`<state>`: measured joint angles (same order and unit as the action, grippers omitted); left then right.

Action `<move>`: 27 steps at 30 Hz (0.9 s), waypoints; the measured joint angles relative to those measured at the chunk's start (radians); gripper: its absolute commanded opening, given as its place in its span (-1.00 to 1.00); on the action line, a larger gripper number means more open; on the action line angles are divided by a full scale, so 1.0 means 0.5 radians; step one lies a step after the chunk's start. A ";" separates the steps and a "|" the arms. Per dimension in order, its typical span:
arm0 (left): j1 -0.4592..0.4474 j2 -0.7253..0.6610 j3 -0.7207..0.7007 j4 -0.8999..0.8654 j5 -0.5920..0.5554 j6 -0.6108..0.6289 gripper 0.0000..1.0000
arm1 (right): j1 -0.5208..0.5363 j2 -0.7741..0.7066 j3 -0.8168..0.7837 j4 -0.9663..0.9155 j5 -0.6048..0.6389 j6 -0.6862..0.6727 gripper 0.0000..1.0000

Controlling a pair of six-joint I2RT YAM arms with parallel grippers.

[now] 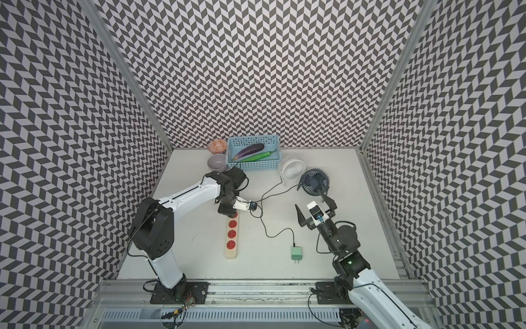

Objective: Plug the desk fan into the power strip
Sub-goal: Insert the plug into the socket.

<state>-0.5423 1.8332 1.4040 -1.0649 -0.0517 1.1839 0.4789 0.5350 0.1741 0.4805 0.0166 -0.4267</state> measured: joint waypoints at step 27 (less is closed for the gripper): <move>0.127 0.026 -0.069 0.081 0.215 -0.034 -1.00 | 0.000 0.011 -0.007 0.000 0.027 -0.006 0.99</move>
<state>-0.4789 1.8462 1.3693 -1.0245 0.0559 1.1671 0.4789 0.5407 0.1707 0.4805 0.0299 -0.4297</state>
